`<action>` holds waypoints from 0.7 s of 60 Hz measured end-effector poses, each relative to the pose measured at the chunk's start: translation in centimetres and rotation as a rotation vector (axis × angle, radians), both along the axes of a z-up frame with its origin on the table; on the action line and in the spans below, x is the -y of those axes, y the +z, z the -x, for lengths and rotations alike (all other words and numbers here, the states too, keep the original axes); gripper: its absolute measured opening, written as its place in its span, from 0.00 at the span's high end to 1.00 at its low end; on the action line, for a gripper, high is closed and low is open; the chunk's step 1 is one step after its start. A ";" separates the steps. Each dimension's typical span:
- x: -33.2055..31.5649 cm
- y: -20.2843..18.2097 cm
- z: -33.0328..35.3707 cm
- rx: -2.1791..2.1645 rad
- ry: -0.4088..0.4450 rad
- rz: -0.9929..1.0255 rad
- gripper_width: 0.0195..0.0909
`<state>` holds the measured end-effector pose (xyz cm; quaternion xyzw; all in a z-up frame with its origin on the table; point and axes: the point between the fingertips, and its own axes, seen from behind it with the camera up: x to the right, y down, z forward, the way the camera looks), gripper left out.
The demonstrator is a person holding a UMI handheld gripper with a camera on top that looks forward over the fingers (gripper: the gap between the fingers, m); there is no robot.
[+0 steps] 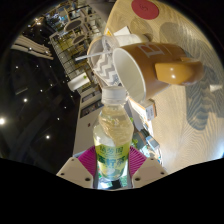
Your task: Pour water
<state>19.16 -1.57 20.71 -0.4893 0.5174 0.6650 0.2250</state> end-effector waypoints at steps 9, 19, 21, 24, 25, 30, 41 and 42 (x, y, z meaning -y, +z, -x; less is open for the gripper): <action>0.7 2.5 0.7 0.066 0.039 -0.044 0.75; 0.9 6.5 -0.4 0.222 0.052 -0.141 0.74; 0.9 7.1 -1.2 0.294 0.047 -0.159 0.75; 1.3 7.7 -3.2 0.419 0.034 -0.185 0.74; 1.2 7.9 -3.9 0.469 0.028 -0.191 0.74; 0.7 8.8 -7.8 0.745 -0.016 -0.210 0.74; 0.6 9.0 -17.7 1.390 -0.101 -0.184 0.74; 0.6 8.7 -18.5 1.445 -0.101 -0.176 0.74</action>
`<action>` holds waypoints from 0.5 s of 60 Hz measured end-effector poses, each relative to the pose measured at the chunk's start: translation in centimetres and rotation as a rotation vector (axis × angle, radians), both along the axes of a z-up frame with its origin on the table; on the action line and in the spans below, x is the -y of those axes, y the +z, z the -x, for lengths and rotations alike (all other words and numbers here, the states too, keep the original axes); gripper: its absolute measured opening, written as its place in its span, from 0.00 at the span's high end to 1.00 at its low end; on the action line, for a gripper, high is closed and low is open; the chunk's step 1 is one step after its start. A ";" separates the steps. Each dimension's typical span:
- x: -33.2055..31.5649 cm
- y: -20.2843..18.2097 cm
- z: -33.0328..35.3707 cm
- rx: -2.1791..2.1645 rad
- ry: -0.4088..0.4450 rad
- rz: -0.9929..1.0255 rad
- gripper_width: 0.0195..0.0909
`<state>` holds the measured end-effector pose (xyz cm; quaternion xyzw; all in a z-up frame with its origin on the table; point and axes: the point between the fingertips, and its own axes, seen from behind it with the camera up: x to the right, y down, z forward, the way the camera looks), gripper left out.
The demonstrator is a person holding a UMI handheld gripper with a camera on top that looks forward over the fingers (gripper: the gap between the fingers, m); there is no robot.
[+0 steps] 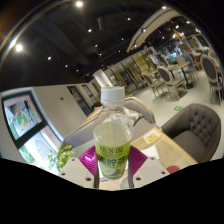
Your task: Pour water
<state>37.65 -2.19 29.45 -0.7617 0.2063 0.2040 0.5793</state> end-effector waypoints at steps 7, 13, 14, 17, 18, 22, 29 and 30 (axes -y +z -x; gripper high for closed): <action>0.4 -4.1 -5.9 0.304 -0.068 0.053 0.74; 0.5 -7.9 -8.6 0.469 -0.086 0.125 0.74; 0.7 -9.0 -9.0 0.488 -0.086 0.136 0.74; 0.4 -11.1 -9.9 0.518 -0.080 0.171 0.74; 0.2 -11.9 -10.2 0.523 -0.077 0.181 0.74; -0.2 -15.4 -10.6 0.535 -0.071 0.217 0.74; 0.1 -19.5 -12.2 0.560 -0.060 0.258 0.74; -0.4 -20.2 -12.0 0.565 -0.062 0.263 0.74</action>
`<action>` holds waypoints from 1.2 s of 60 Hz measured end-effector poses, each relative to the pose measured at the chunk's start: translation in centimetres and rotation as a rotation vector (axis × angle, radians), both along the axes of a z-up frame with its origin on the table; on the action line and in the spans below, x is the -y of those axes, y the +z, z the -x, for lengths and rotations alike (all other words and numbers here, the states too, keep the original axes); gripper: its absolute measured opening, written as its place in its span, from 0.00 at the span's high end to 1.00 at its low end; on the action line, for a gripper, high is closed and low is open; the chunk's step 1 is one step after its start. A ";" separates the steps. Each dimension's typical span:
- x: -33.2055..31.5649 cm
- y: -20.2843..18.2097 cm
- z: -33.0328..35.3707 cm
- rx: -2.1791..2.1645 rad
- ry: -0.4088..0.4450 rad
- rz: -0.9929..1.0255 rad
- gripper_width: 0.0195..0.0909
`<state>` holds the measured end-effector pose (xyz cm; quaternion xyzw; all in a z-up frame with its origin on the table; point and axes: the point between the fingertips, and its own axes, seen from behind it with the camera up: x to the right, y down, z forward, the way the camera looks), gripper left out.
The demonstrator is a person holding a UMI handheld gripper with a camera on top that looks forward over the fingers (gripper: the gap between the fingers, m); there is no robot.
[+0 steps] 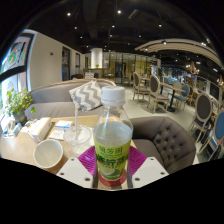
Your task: Pour water
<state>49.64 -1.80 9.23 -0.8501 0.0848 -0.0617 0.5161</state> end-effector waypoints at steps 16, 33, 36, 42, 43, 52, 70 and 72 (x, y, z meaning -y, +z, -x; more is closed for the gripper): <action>0.8 -3.4 -0.4 0.022 -0.015 -0.006 0.69; 2.6 -3.7 -0.4 -0.051 -0.057 0.074 0.13; 3.5 -3.1 0.1 -0.054 -0.066 0.099 0.09; 6.1 -1.2 0.7 -0.040 -0.095 0.139 0.08; 6.6 -0.8 1.1 -0.039 -0.098 0.146 0.08; 11.7 4.0 5.3 -0.072 -0.123 0.190 0.08; 21.2 12.8 15.2 -0.104 -0.158 0.219 0.07; 21.8 13.5 15.9 -0.094 -0.156 0.212 0.07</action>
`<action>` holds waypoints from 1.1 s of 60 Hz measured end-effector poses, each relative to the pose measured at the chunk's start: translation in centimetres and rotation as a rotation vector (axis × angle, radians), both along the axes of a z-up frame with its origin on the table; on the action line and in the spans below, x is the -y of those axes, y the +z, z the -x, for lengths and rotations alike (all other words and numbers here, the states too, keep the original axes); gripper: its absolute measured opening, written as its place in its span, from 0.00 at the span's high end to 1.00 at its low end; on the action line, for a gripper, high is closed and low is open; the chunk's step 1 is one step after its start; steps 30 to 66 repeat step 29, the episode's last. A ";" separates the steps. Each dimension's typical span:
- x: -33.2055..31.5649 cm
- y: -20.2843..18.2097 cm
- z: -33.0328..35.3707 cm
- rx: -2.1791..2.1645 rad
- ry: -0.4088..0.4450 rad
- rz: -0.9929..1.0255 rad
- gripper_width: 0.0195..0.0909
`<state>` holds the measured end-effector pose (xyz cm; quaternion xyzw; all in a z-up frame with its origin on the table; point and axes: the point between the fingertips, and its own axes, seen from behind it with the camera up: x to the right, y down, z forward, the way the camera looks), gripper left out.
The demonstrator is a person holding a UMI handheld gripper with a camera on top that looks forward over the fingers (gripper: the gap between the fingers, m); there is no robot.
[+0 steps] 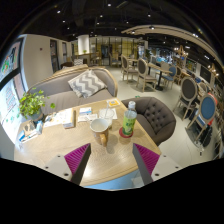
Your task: Pour water
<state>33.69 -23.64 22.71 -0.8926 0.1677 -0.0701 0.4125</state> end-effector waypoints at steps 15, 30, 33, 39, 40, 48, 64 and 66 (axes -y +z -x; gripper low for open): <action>2.7 1.8 3.7 0.083 0.044 0.001 0.08; 3.3 1.0 5.3 0.079 0.085 0.037 0.07; 3.3 1.0 5.3 0.079 0.085 0.037 0.07; 3.3 1.0 5.3 0.079 0.085 0.037 0.07; 3.3 1.0 5.3 0.079 0.085 0.037 0.07; 3.3 1.0 5.3 0.079 0.085 0.037 0.07; 3.3 1.0 5.3 0.079 0.085 0.037 0.07; 3.3 1.0 5.3 0.079 0.085 0.037 0.07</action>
